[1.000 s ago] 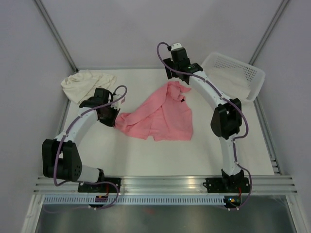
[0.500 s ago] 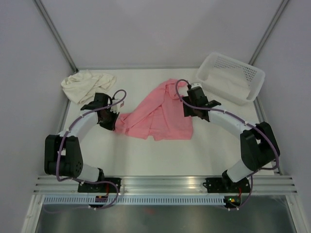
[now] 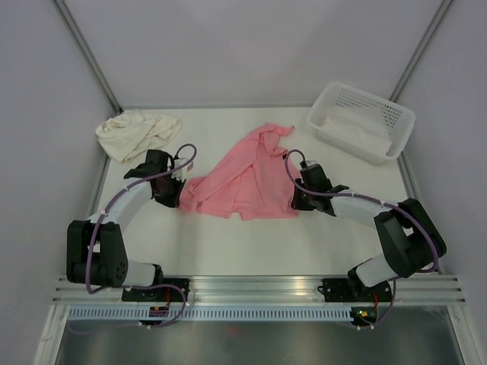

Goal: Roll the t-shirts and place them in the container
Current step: Flatten the tshirt

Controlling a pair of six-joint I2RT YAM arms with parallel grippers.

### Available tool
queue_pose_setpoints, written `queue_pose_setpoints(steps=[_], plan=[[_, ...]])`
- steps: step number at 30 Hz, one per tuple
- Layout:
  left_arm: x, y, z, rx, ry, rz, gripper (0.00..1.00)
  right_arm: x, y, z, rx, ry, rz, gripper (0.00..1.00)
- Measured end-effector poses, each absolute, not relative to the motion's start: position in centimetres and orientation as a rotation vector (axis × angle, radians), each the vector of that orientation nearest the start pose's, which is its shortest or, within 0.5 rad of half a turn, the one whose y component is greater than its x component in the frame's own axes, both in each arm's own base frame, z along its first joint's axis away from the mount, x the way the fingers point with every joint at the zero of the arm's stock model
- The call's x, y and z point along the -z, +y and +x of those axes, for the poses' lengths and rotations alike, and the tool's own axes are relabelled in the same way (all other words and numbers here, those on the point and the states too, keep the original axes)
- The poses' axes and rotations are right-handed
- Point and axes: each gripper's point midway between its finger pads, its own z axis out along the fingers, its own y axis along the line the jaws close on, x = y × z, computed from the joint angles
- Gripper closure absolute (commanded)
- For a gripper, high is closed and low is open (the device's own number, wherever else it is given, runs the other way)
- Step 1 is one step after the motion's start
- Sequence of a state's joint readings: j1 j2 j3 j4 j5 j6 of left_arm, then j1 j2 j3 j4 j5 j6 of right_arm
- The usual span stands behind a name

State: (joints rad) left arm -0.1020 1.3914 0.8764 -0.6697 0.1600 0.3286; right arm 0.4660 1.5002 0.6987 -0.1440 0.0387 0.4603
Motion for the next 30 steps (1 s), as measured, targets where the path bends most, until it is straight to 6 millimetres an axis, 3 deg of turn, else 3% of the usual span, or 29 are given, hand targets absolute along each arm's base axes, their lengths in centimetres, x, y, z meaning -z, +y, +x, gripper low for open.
queue_pose_setpoints(steps=[2,5,8,11,14,17,19,21,22,23,25,26,30], plan=[[-6.2,-4.2,27.1,0.154,2.651,0.625,0.94,-1.7,16.8,28.8,-0.395,2.549,0.021,0.98],[-7.0,-4.2,27.2,0.147,2.622,0.621,0.96,-2.0,17.7,28.4,-0.469,2.555,0.027,1.00],[-8.3,-4.2,27.4,0.136,2.577,0.613,0.97,-4.9,18.2,28.7,-0.517,2.504,0.003,1.00],[-10.8,-4.1,27.6,0.119,2.516,0.599,0.98,-12.5,19.0,30.7,-0.567,2.330,-0.046,1.00],[-14.3,-3.8,28.7,0.097,2.442,0.566,0.97,-25.1,19.1,32.2,-0.616,2.022,-0.093,1.00],[-16.9,-3.5,29.7,0.079,2.390,0.536,0.96,-36.8,17.4,30.4,-0.636,1.729,-0.101,1.00],[-17.5,-3.5,29.9,0.079,2.381,0.528,0.93,-41.4,16.2,28.5,-0.648,1.605,-0.102,1.00],[-17.6,-3.6,29.8,0.089,2.386,0.521,0.88,-44.3,15.4,26.8,-0.667,1.520,-0.105,1.00],[-17.4,-3.6,29.7,0.095,2.396,0.522,0.86,-44.6,15.4,26.5,-0.675,1.507,-0.112,1.00],[-17.0,-3.7,29.7,0.099,2.410,0.522,0.77,-44.3,15.6,26.5,-0.680,1.512,-0.117,1.00],[-16.0,-3.6,29.8,0.105,2.446,0.523,0.55,-41.8,16.4,27.5,-0.682,1.576,-0.128,1.00],[-15.2,-3.6,29.9,0.108,2.470,0.523,0.40,-39.6,17.0,28.3,-0.684,1.630,-0.136,1.00],[-11.4,-3.5,29.2,0.135,2.597,0.530,0.37,-27.7,19.6,30.4,-0.713,1.932,-0.150,1.00]])
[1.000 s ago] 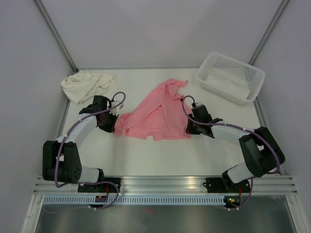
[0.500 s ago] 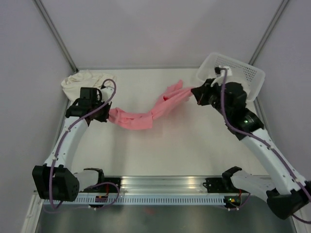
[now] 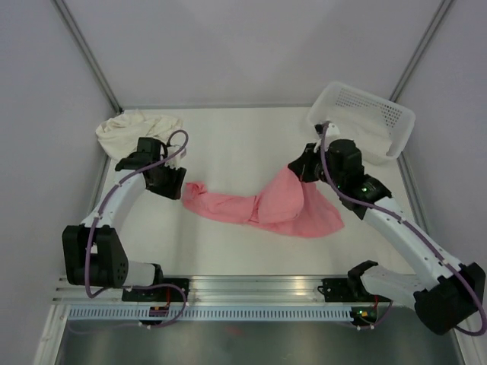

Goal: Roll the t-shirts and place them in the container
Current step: Flatten the tshirt

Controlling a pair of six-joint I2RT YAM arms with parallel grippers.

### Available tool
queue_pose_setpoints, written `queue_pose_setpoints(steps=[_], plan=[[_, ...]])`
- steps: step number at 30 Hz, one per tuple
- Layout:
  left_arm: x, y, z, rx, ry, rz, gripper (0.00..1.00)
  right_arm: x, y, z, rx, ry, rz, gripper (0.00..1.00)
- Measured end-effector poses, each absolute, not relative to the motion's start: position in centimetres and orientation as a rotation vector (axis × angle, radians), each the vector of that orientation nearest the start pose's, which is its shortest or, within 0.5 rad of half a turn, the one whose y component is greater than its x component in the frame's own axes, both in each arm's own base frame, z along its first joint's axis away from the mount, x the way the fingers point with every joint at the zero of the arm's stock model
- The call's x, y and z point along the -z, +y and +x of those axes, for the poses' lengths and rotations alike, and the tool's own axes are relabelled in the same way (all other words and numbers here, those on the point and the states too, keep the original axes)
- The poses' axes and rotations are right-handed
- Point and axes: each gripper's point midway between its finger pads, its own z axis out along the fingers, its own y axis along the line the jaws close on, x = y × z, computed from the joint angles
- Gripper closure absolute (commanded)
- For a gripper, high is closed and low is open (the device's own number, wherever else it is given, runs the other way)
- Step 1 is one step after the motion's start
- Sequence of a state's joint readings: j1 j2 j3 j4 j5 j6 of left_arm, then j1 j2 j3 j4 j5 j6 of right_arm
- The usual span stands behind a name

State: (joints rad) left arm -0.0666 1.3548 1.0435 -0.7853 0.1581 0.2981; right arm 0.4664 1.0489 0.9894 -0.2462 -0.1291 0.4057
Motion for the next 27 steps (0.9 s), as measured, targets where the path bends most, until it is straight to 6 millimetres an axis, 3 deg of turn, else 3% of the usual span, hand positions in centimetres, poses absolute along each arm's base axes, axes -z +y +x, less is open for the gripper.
queue_pose_setpoints(steps=[2,5,7,10,14,21,27], plan=[[-10.1,-3.5,28.5,0.150,2.637,0.543,0.37,-21.6,20.2,30.0,-0.717,2.101,-0.146,1.00],[-10.2,-4.6,28.0,0.194,2.614,0.584,0.38,-19.2,20.1,29.4,-0.713,2.171,-0.139,1.00],[-11.2,-6.4,28.0,0.218,2.552,0.658,0.37,-19.3,20.1,29.5,-0.714,2.164,-0.139,1.00],[-12.7,-12.0,27.4,0.250,2.384,0.914,0.36,-20.0,20.1,29.8,-0.710,2.131,-0.138,1.00],[-11.5,-18.8,24.4,0.311,2.209,1.257,0.33,-20.5,20.0,29.9,-0.708,2.108,-0.138,1.00],[-5.8,-23.9,21.4,0.251,2.155,1.556,0.34,-19.5,19.5,30.0,-0.679,2.119,-0.120,1.00],[-4.3,-26.9,20.8,0.257,2.084,1.610,0.38,-19.5,19.5,30.2,-0.673,2.110,-0.113,1.00]])
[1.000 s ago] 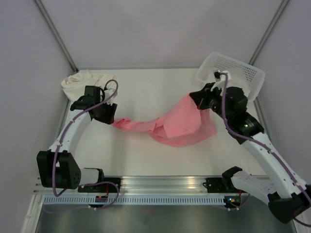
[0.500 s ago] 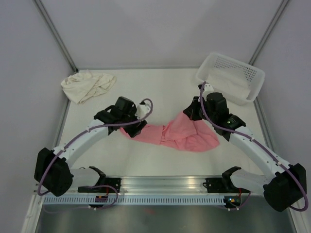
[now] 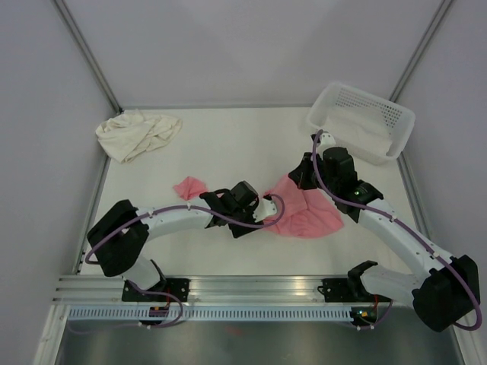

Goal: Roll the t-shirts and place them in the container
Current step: Flatten the tshirt

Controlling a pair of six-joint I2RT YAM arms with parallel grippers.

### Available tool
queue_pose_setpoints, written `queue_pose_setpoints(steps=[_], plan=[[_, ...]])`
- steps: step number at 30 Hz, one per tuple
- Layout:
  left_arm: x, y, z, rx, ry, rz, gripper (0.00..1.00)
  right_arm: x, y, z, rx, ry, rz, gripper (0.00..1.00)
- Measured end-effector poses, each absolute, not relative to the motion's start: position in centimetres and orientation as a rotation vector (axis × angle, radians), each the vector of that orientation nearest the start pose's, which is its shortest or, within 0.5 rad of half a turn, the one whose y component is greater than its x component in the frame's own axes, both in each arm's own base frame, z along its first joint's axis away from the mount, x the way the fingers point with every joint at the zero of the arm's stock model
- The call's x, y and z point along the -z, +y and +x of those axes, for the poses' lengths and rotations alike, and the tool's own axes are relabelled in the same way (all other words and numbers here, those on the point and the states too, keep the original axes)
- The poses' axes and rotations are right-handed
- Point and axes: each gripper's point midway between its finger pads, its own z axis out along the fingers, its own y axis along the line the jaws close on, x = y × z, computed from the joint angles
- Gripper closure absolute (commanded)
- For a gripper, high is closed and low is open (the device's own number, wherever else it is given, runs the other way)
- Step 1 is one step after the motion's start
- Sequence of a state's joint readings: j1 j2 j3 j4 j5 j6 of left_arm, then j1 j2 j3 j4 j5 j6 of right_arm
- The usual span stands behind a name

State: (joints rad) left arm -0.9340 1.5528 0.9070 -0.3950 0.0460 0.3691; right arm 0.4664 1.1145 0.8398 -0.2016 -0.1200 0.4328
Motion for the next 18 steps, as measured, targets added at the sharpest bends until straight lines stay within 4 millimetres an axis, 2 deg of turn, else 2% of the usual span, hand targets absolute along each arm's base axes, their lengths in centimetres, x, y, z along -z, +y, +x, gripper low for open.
queue_pose_setpoints(steps=[2,8,9,11,14,17,18], plan=[[-3.9,-27.4,20.8,0.262,2.081,1.611,0.39,-19.6,19.5,30.3,-0.670,2.106,-0.109,1.00],[-1.8,-27.6,20.9,0.240,2.120,1.616,0.55,-19.6,19.4,30.4,-0.664,2.102,-0.104,1.00],[-1.7,-27.7,20.9,0.237,2.123,1.612,0.64,-19.6,19.4,30.4,-0.664,2.102,-0.104,1.00],[-1.8,-28.0,21.2,0.239,2.118,1.595,0.75,-19.6,19.4,30.4,-0.663,2.103,-0.104,1.00],[-1.9,-27.9,21.5,0.218,2.119,1.581,0.77,-19.6,19.3,30.4,-0.659,2.103,-0.102,1.00],[-2.2,-27.9,21.6,0.215,2.114,1.574,0.96,-19.5,19.2,30.5,-0.651,2.103,-0.097,1.00],[-2.4,-28.0,21.6,0.217,2.109,1.569,0.97,-19.5,19.1,30.5,-0.646,2.103,-0.095,1.00]])
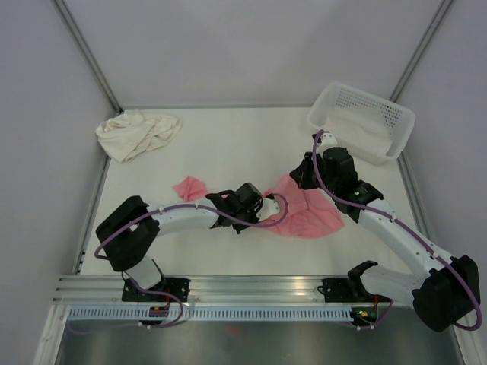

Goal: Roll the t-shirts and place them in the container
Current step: Flatten the tshirt

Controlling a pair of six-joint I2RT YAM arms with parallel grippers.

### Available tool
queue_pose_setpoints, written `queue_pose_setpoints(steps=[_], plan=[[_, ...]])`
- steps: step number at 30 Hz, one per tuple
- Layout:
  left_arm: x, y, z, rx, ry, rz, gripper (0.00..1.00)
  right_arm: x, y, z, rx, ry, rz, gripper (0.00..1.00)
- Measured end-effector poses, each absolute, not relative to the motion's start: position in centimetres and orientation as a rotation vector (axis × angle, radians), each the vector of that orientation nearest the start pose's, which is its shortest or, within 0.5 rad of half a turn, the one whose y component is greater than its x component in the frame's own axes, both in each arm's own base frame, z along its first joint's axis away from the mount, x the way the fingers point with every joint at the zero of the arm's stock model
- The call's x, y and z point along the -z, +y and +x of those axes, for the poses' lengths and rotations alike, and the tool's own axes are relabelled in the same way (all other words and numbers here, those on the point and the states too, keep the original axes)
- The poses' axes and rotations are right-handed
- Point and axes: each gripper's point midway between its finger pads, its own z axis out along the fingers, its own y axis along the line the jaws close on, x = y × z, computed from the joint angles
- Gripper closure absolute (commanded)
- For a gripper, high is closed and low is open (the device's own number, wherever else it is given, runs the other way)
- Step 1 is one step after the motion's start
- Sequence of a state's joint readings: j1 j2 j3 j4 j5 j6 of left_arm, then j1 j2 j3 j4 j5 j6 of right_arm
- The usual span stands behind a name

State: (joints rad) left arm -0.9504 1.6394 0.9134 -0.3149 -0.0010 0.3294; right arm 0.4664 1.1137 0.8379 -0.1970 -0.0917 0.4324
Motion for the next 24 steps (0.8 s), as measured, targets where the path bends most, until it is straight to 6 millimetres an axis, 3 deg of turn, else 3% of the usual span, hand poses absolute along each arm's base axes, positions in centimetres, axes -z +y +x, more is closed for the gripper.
queue_pose_setpoints(steps=[9,13,16,21,24], plan=[[-4.2,-28.1,22.2,0.208,2.066,1.533,0.98,-19.5,18.9,30.6,-0.630,2.103,-0.088,1.00],[-5.2,-27.3,23.7,0.161,2.072,1.475,0.98,-19.4,18.6,30.6,-0.616,2.105,-0.080,1.00],[-8.6,-25.7,28.8,0.058,2.080,1.286,0.98,-19.2,18.3,30.5,-0.601,2.107,-0.072,1.00],[-18.9,-21.0,41.0,-0.151,1.975,0.810,0.98,-17.9,17.8,29.8,-0.582,2.137,-0.066,1.00],[-21.3,-18.5,46.0,-0.274,1.920,0.635,0.98,-17.7,17.6,29.7,-0.572,2.146,-0.062,1.00]])
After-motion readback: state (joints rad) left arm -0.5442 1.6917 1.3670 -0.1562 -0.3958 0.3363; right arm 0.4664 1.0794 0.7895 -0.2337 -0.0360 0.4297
